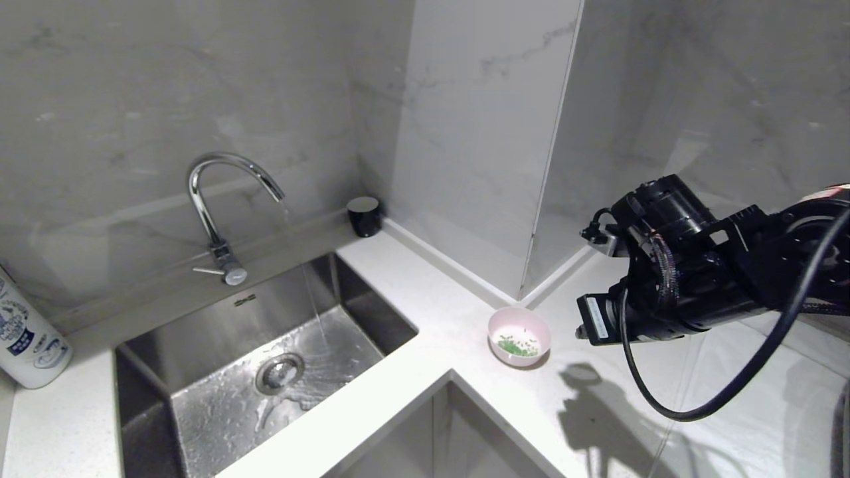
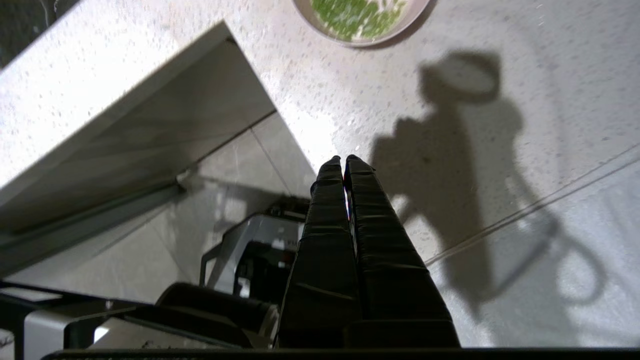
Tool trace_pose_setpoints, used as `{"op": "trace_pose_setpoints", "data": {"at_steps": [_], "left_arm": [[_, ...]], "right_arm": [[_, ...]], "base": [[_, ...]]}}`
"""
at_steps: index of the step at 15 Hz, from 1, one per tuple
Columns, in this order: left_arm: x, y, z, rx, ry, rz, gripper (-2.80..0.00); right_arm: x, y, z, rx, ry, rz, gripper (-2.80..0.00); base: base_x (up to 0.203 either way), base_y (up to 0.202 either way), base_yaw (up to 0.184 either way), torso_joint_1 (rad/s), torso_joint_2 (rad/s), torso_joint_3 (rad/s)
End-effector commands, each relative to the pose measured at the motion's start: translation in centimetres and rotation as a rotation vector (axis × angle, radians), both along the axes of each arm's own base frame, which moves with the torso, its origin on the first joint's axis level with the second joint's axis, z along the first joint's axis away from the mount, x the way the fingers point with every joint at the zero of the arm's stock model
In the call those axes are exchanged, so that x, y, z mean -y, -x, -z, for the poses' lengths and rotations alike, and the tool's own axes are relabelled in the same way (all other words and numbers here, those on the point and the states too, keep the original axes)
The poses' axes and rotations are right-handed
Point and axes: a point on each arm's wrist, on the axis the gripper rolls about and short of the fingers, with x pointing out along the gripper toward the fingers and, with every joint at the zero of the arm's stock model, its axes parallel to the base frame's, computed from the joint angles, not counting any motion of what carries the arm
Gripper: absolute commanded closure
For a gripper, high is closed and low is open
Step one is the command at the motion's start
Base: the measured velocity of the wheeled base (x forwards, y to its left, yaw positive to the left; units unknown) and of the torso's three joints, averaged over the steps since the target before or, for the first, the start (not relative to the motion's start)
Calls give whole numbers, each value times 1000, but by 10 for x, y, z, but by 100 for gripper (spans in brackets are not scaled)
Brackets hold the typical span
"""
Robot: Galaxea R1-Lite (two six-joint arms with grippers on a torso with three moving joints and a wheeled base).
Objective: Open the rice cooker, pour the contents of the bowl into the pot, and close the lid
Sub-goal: Pick up the bowl on the table
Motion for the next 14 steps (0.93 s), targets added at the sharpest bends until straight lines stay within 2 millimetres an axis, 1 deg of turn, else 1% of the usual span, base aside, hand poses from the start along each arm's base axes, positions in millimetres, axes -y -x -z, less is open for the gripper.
{"op": "trace_pose_setpoints", "data": {"at_steps": [1,2,3,5,6,9,12,14], "left_arm": [[0,0,0,2,0,0,0],[0,0,0,3,1,-1,0],[0,0,0,3,3,-1,0],[0,0,0,3,4,-1,0],[0,0,0,4,5,0,0],[0,0,0,3,6,-2,0],[0,0,0,3,8,0,0],[0,0,0,4,12,-3,0]], "right_arm": [[7,12,-7,24,-7,12,0],[8,14,-8,25,-6,12,0],[10,19,-13,43,-13,14,0],[20,37,-32,116,-26,32,0],[27,51,-41,169,-8,61,0],[51,90,-55,360,107,184,0],[78,141,-75,568,173,204,0],[97,173,-84,681,237,260,0]], "base": [[0,0,0,0,0,0],[0,0,0,0,0,0],[0,0,0,0,0,0],[0,0,0,0,0,0],[0,0,0,0,0,0],[0,0,0,0,0,0],[0,0,0,0,0,0],[0,0,0,0,0,0]]}}
